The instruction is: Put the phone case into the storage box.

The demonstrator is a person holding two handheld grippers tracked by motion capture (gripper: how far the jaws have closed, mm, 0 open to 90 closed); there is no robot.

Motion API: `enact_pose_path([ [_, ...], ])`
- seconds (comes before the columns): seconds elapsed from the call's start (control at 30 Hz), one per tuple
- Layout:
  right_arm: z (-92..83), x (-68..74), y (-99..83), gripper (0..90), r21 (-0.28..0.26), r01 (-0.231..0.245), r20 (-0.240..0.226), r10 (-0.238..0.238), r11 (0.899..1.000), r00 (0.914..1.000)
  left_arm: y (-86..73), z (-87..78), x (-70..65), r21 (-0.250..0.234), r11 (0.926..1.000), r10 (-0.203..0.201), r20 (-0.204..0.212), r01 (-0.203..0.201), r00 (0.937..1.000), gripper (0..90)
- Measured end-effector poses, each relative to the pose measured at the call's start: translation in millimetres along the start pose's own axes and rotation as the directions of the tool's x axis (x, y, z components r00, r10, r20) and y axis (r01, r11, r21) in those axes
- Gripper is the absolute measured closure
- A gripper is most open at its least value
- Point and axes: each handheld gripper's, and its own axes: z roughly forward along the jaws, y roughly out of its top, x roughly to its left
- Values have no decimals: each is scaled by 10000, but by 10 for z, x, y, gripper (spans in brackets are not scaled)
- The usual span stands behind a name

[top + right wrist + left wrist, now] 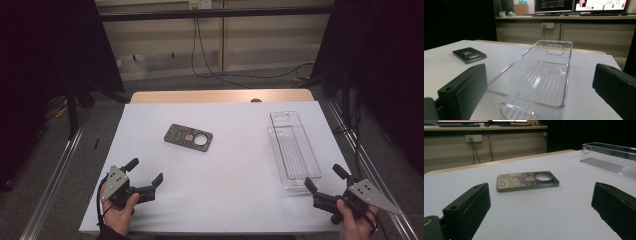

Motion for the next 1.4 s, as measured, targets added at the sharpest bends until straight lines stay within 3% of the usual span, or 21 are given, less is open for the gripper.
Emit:
enact_pose_path([
  [0.17,9,26,2,0,48,140,-56,-139,9999,9999,25,27,-5,-192,9985,-504,418,512,9979,25],
  [0.43,6,14,-6,0,84,25,1,-25,10000,10000,107,164,-60,-296,9994,-137,935,166,9955,28],
  [0.6,8,23,-6,0,88,33,-12,-33,10000,10000,126,226,-62,-339,9992,-175,850,204,9962,21],
  [0.7,-1,28,-4,0,80,33,8,-33,10000,10000,135,270,-46,-371,9993,83,745,-56,9972,13],
  [0.77,0,24,-6,0,69,37,25,-37,10000,10000,136,295,-41,-504,9986,-92,745,130,9972,9],
  [0.87,-2,21,-7,0,85,39,43,-39,10000,10000,148,310,-11,-588,9983,40,738,4,9973,9],
  [0.93,-4,21,-7,0,82,31,36,-32,10000,10000,167,312,7,-774,9968,-119,836,184,9964,11],
  [0.97,-8,20,-6,0,65,53,31,-53,10000,10000,189,316,9,-797,9964,-224,696,280,9973,12],
  [1.03,-5,23,-7,0,53,36,17,-36,10000,10000,234,353,18,-880,9961,167,570,-116,9982,12],
  [1.27,-2,24,-8,0,58,27,12,-27,10000,10000,258,485,30,-781,9966,310,489,-271,9983,6],
  [1.4,-3,25,-7,0,60,37,5,-37,10000,10000,301,586,32,-770,9964,408,762,-349,9963,10],
])
